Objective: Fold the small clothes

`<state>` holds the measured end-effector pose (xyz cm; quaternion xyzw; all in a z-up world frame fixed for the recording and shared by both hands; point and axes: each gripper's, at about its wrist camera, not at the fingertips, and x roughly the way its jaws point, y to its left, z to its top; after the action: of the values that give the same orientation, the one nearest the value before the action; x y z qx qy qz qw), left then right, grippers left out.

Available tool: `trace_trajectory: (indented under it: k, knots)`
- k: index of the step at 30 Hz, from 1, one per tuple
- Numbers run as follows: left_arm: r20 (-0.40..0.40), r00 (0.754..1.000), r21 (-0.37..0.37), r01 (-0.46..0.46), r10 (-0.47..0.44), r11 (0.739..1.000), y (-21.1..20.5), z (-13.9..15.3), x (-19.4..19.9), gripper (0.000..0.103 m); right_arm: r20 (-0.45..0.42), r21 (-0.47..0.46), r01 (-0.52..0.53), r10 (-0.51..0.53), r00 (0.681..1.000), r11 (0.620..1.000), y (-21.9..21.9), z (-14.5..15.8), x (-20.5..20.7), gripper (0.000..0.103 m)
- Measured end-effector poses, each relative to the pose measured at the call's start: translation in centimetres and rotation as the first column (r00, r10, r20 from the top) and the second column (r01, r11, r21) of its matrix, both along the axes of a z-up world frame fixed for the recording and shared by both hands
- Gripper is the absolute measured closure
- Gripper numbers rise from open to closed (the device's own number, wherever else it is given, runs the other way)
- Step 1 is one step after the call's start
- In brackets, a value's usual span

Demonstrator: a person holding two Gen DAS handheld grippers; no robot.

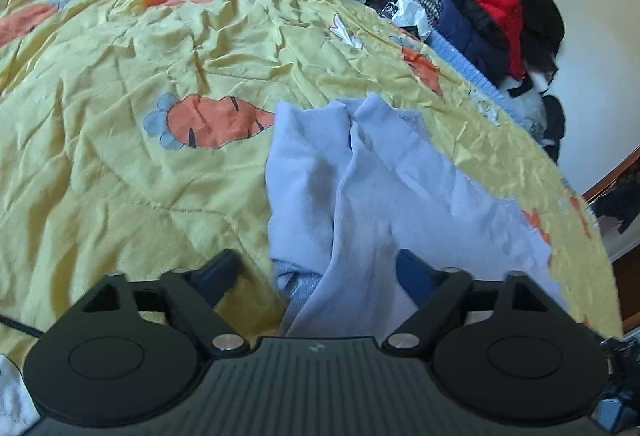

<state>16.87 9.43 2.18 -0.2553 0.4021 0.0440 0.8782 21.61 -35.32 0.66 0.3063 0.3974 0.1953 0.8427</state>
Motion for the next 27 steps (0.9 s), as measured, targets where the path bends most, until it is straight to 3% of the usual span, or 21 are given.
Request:
trace_trajectory:
  k: [3,4,7,11,17,24,27]
  knots:
    - [-0.011,1.0,0.039,0.018,-0.018,0.999,-0.5,0.2,0.6,0.031,-0.064,0.139,0.013,-0.004,0.998,0.99,-1.1,-0.7,0.9,0.016]
    - [-0.014,1.0,0.062,0.019,-0.018,0.998,-0.7,0.2,0.8,0.041,-0.079,0.172,0.021,-0.008,0.997,0.985,-1.4,-0.9,1.1,0.016]
    - [-0.018,1.0,0.111,0.013,-0.011,0.994,-1.1,0.2,1.0,0.048,-0.102,0.206,0.04,-0.019,0.995,0.978,-1.7,-1.2,1.7,0.025]
    - [-0.019,1.0,0.162,0.026,-0.024,0.986,-2.0,0.3,0.9,0.057,-0.1,0.066,-0.004,0.011,0.995,0.998,0.1,-1.0,1.9,0.075]
    - [-0.03,0.999,0.12,0.027,-0.024,0.992,-2.0,0.6,1.1,0.082,-0.092,0.042,-0.005,0.009,0.996,0.999,0.4,-1.3,2.1,0.086]
    - [-0.05,0.997,0.089,0.055,-0.051,0.994,-1.5,1.4,0.1,0.085,-0.069,0.045,-0.068,0.071,0.995,0.997,0.0,1.1,1.8,0.087]
    - [-0.052,0.997,0.092,0.057,-0.052,0.994,-1.5,0.3,0.2,0.082,-0.097,-0.01,-0.079,0.077,0.992,0.997,0.3,0.2,1.9,0.087]
